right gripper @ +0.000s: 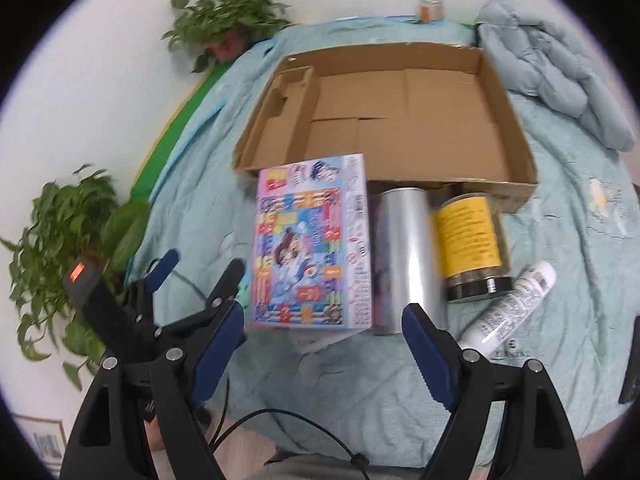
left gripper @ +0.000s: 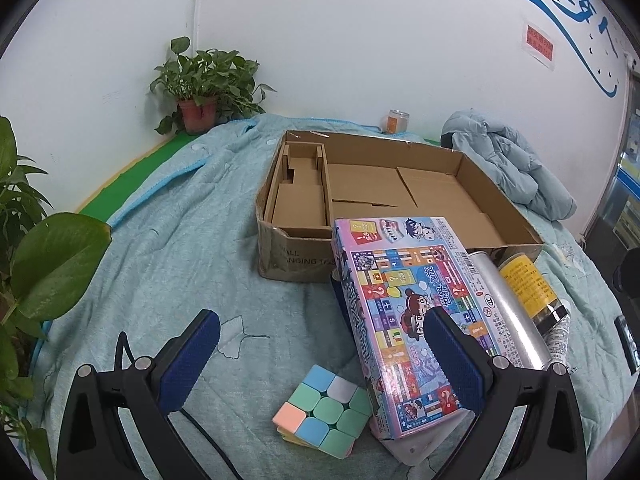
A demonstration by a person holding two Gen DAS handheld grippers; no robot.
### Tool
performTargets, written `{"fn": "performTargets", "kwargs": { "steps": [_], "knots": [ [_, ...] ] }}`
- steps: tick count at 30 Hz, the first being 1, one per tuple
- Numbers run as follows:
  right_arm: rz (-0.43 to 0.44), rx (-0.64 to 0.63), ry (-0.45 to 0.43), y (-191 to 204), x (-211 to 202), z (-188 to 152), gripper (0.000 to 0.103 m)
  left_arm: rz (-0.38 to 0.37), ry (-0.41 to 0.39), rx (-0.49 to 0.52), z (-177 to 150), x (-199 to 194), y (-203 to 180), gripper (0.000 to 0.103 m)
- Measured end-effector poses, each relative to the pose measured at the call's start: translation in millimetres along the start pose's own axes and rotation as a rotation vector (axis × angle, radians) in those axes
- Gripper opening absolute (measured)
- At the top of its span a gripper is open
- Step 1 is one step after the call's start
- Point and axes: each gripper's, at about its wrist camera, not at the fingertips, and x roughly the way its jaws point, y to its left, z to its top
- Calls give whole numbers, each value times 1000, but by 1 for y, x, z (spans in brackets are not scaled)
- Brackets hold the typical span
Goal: Organize rigid objects
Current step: 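Release the insert and move the left gripper back toward the board-game box, then grasp the colourful board-game box with the left gripper and lift it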
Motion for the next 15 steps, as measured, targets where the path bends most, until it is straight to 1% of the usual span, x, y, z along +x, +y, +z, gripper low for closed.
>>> {"fn": "performTargets", "kwargs": {
  "steps": [2,3,5,7,11,14,15],
  "knots": [
    [-5,13,-55,-3,-7,-1,81,-3,3,1,0,1,2,103],
    [-10,21,-58,-4,-6,0,81,-7,5,0,0,1,3,103],
    [-8,43,-32,-6,4,1,81,-19,15,-8,-1,3,6,103],
    [13,85,25,-13,16,2,81,-24,18,-12,-1,4,7,103],
    [11,83,-3,-16,14,2,81,-16,36,-4,-3,10,6,103],
    [-1,66,31,-18,20,2,81,-22,34,0,-3,13,3,103],
    [3,54,27,-18,18,3,81,-26,36,-1,-3,14,2,103]
  ]
}}
